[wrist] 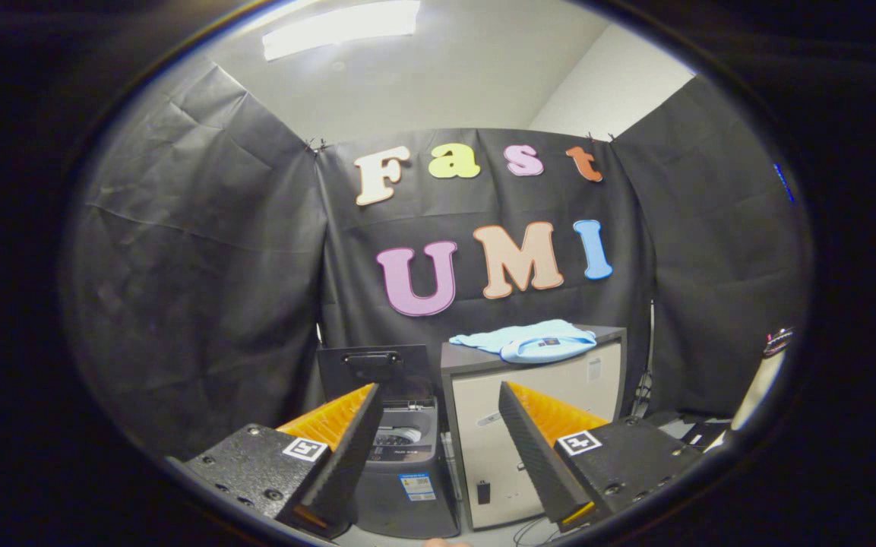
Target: Put the clothes into the washing machine and then close the washing machine lid.
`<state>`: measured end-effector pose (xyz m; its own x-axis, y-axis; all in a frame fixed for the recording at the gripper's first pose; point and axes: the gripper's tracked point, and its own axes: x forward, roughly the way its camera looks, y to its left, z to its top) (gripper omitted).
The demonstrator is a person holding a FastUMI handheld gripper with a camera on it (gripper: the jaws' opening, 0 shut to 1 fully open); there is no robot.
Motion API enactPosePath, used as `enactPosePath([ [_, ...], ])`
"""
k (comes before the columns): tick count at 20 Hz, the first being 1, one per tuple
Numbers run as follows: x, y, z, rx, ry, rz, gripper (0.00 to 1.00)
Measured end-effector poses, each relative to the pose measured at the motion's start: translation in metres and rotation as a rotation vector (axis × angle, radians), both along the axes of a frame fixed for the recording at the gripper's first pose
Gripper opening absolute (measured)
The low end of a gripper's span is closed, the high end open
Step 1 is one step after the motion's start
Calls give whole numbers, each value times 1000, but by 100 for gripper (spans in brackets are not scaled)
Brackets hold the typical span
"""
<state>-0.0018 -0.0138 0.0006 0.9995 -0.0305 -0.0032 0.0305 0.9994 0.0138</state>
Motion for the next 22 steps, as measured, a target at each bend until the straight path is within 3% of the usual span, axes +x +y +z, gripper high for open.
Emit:
enactPosePath([
  [4,12,-6,-1,2,17,-16,94],
  [10,62,-22,3,10,52,-33,94],
  [17,160,-75,7,-72,186,-101,94],
  [22,232,-93,-6,-118,341,-71,95],
])
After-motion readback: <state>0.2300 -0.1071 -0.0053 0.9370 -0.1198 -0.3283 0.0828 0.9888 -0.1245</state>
